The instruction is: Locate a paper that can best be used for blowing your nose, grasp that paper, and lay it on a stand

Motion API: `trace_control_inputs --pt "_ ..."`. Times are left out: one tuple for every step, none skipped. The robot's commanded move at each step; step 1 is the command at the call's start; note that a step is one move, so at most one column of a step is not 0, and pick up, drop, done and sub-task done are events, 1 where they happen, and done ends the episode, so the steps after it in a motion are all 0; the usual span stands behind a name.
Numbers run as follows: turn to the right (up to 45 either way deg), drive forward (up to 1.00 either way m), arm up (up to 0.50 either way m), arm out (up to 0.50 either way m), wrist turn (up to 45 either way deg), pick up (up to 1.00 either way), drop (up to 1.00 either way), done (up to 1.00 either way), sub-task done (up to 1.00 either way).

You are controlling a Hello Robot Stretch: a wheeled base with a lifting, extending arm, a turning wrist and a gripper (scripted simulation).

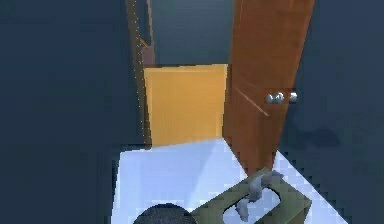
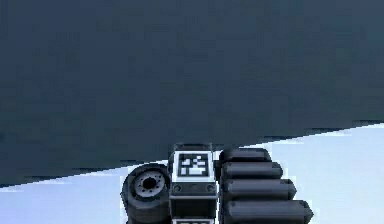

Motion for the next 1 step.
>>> trace_control_inputs --pt "0.0 1.0 0.0 0.0 0.0 0.0 0.0 0.0 0.0"
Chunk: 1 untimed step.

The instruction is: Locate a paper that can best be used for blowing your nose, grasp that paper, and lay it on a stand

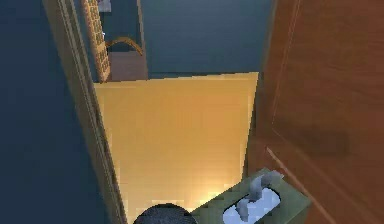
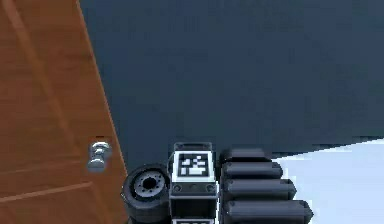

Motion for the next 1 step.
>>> trace_control_inputs --pt "0.0 1.0 0.0 0.0 0.0 0.0 0.0 0.0 0.0"
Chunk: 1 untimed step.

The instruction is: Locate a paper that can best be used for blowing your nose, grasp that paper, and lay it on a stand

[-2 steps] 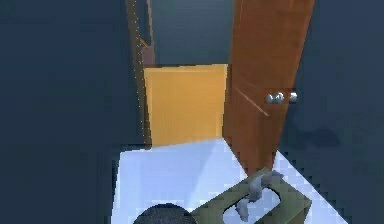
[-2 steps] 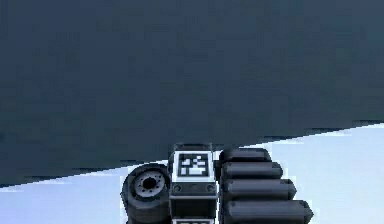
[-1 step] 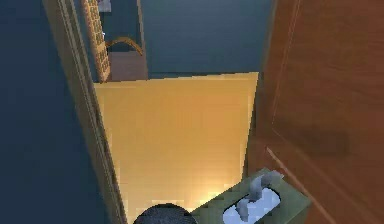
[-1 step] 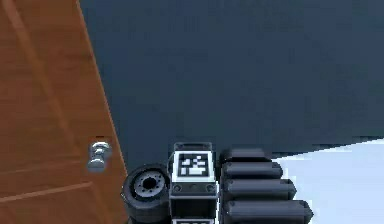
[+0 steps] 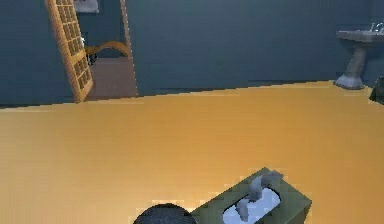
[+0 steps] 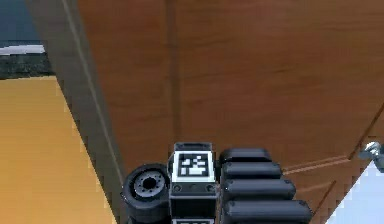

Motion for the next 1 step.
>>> trace_control_inputs --pt "3.0 0.0 0.0 0.0 0.0 0.0 0.0 0.0 0.0"
